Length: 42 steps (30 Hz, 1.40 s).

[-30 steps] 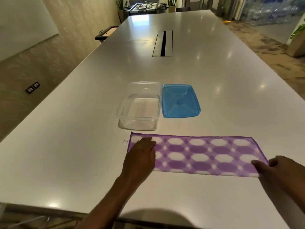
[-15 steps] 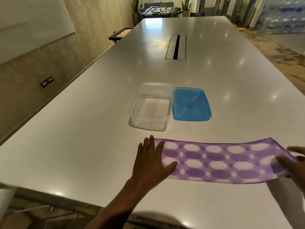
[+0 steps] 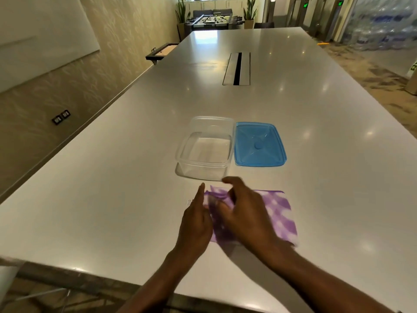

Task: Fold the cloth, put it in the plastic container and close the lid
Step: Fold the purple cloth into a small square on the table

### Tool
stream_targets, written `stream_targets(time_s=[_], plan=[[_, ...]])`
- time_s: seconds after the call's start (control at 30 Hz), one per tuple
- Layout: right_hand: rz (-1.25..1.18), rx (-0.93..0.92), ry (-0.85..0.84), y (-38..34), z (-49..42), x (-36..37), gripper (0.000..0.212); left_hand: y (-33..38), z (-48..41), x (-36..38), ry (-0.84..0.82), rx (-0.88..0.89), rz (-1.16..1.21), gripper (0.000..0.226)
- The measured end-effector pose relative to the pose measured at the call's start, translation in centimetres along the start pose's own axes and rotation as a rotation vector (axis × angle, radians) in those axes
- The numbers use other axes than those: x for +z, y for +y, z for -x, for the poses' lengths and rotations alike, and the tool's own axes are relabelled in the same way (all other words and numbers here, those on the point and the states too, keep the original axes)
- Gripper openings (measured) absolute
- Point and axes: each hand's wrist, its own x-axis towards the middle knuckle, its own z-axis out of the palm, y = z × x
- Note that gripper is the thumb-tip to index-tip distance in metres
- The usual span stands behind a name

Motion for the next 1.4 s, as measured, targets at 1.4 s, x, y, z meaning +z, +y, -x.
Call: stream_targets(time_s=[1.4], plan=[[0.594,0.183,-0.214,11.7,-0.3,-2.7,0.094,-1.1,-2.0,1.2,-0.309,0.224,-0.747,0.079]])
